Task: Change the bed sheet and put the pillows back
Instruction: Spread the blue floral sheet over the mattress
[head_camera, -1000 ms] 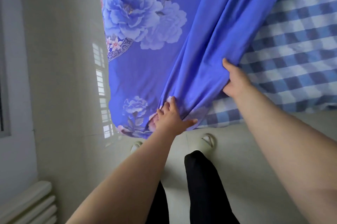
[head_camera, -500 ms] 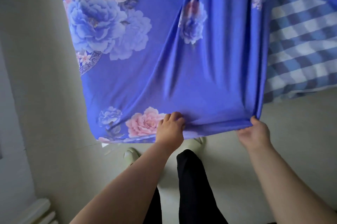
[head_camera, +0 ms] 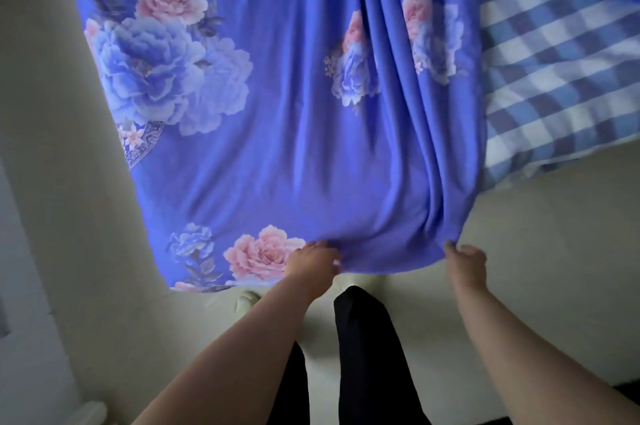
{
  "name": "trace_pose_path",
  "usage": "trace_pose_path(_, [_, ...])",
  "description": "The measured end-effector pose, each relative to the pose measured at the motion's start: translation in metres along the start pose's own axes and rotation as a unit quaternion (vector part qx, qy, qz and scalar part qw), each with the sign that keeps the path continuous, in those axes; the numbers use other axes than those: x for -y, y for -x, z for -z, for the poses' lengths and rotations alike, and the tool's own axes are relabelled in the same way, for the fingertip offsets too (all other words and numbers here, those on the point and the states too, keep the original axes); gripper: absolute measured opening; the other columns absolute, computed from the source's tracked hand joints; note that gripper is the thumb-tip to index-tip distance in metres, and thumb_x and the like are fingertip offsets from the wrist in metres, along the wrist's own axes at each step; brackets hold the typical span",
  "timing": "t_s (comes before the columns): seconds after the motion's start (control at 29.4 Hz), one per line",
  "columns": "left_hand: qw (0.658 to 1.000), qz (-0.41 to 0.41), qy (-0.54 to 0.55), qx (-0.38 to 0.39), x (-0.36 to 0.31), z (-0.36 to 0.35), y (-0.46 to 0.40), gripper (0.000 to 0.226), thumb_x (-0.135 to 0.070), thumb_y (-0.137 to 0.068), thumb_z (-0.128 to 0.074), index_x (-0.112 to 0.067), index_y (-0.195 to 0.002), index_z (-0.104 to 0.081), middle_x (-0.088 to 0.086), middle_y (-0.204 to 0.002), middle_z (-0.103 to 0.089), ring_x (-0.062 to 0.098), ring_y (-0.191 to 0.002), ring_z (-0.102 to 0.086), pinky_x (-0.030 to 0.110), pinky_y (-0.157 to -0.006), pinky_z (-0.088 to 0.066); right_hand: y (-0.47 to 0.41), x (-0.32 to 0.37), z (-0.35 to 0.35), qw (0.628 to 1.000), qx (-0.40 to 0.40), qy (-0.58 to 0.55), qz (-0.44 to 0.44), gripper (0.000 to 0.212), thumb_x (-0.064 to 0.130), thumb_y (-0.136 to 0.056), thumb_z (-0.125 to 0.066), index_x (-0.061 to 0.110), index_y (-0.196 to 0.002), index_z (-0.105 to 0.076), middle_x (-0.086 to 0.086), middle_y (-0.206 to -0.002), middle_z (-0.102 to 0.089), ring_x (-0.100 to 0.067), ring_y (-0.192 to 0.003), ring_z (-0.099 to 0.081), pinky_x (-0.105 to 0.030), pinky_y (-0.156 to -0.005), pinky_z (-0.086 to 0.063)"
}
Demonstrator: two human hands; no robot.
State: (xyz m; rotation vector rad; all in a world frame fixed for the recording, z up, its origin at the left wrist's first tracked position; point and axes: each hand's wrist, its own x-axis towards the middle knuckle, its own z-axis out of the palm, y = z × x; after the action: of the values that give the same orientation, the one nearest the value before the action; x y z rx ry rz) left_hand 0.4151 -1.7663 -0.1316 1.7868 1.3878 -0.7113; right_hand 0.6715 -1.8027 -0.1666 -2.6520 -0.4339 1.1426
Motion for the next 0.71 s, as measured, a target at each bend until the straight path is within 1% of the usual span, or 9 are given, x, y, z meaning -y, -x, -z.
trace_pose_path(0.07, [0.999, 0.015, 0.05, -0.016, -0.004, 0.002, -0.003, 0.032, -0.044, -0.091, -0.052, -0.029, -0.118, -0.056, -0.004, -0.123, -0.056, 0.023, -0.113, -0.053, 0.034, -0.09, -0.044, -0.011, 0.033, 0.012, 0.992, -0.098, -0.028, 0.073, 0.053, 0.03, -0.086, -0.066, -0.013, -0.114, -0.055, -0.032, -0.117, -0.055, -0.04, -0.11, -0.052, -0.04, -0.095, -0.037])
trace_pose_path(0.1, [0.997, 0.016, 0.067, -0.04, -0.007, 0.004, -0.006, 0.032, -0.044, -0.091, -0.051, -0.028, -0.119, -0.056, -0.003, -0.12, -0.058, 0.024, -0.111, -0.054, 0.034, -0.088, -0.045, -0.019, 0.052, 0.018, 0.982, -0.136, -0.043, 0.122, 0.048, 0.028, -0.086, -0.065, -0.009, -0.115, -0.055, -0.029, -0.115, -0.056, -0.038, -0.109, -0.052, -0.039, -0.094, -0.037])
trace_pose_path(0.17, [0.99, 0.013, 0.094, -0.109, -0.013, 0.012, -0.013, 0.029, -0.041, -0.093, -0.05, -0.026, -0.117, -0.058, -0.001, -0.116, -0.059, 0.024, -0.109, -0.054, 0.034, -0.084, -0.046, -0.04, 0.091, 0.026, 0.965, -0.154, -0.064, 0.202, 0.042, 0.03, -0.087, -0.063, -0.005, -0.11, -0.055, -0.024, -0.109, -0.058, -0.036, -0.102, -0.055, -0.039, -0.089, -0.039])
trace_pose_path(0.2, [0.985, 0.012, 0.102, -0.139, -0.016, 0.017, -0.017, 0.028, -0.038, -0.093, -0.05, -0.025, -0.116, -0.059, 0.0, -0.115, -0.059, 0.024, -0.109, -0.053, 0.035, -0.084, -0.046, -0.053, 0.109, 0.027, 0.964, -0.142, -0.073, 0.212, 0.047, 0.033, -0.087, -0.062, -0.004, -0.113, -0.054, -0.023, -0.112, -0.058, -0.034, -0.103, -0.055, -0.037, -0.09, -0.04])
trace_pose_path(0.34, [0.981, 0.014, 0.108, -0.159, -0.023, 0.037, -0.034, 0.031, -0.033, -0.093, -0.052, -0.021, -0.12, -0.058, 0.005, -0.119, -0.055, 0.028, -0.112, -0.049, 0.039, -0.09, -0.044, -0.092, 0.158, 0.025, 0.986, -0.083, -0.015, 0.142, 0.076, 0.049, -0.082, -0.066, -0.004, -0.132, -0.044, -0.02, -0.132, -0.052, -0.032, -0.122, -0.051, -0.035, -0.102, -0.038])
trace_pose_path(0.37, [0.981, 0.013, 0.114, -0.155, -0.026, 0.042, -0.039, 0.031, -0.033, -0.093, -0.052, -0.02, -0.121, -0.057, 0.006, -0.119, -0.055, 0.029, -0.113, -0.049, 0.039, -0.091, -0.044, -0.095, 0.162, 0.025, 0.989, -0.052, -0.024, 0.133, 0.074, 0.045, -0.083, -0.066, -0.003, -0.133, -0.043, -0.02, -0.133, -0.052, -0.031, -0.122, -0.051, -0.035, -0.101, -0.038])
trace_pose_path(0.44, [0.978, 0.009, 0.138, -0.159, -0.03, 0.052, -0.047, 0.032, -0.031, -0.093, -0.052, -0.018, -0.121, -0.058, 0.008, -0.118, -0.055, 0.029, -0.114, -0.049, 0.039, -0.093, -0.043, -0.094, 0.165, 0.026, 0.987, -0.016, -0.006, 0.161, 0.05, 0.034, -0.089, -0.06, -0.005, -0.119, -0.052, -0.024, -0.122, -0.058, -0.036, -0.112, -0.056, -0.036, -0.089, -0.042])
trace_pose_path(0.54, [0.972, 0.002, 0.162, -0.171, -0.04, 0.068, -0.057, 0.032, -0.029, -0.093, -0.053, -0.016, -0.121, -0.058, 0.009, -0.119, -0.056, 0.03, -0.114, -0.05, 0.038, -0.095, -0.041, -0.083, 0.146, 0.041, 0.98, -0.098, -0.001, 0.173, 0.029, 0.026, -0.097, -0.046, -0.001, -0.104, -0.054, -0.027, -0.112, -0.059, -0.041, -0.103, -0.055, -0.04, -0.078, -0.04])
trace_pose_path(0.71, [0.97, 0.004, 0.179, -0.166, -0.057, 0.099, -0.067, 0.028, -0.027, -0.093, -0.053, -0.015, -0.118, -0.06, 0.012, -0.116, -0.058, 0.033, -0.109, -0.052, 0.036, -0.094, -0.041, -0.084, 0.071, 0.085, 0.977, -0.208, -0.049, -0.007, 0.029, 0.012, -0.097, -0.04, -0.005, -0.115, -0.053, -0.031, -0.118, -0.057, -0.044, -0.109, -0.053, -0.042, -0.087, -0.037])
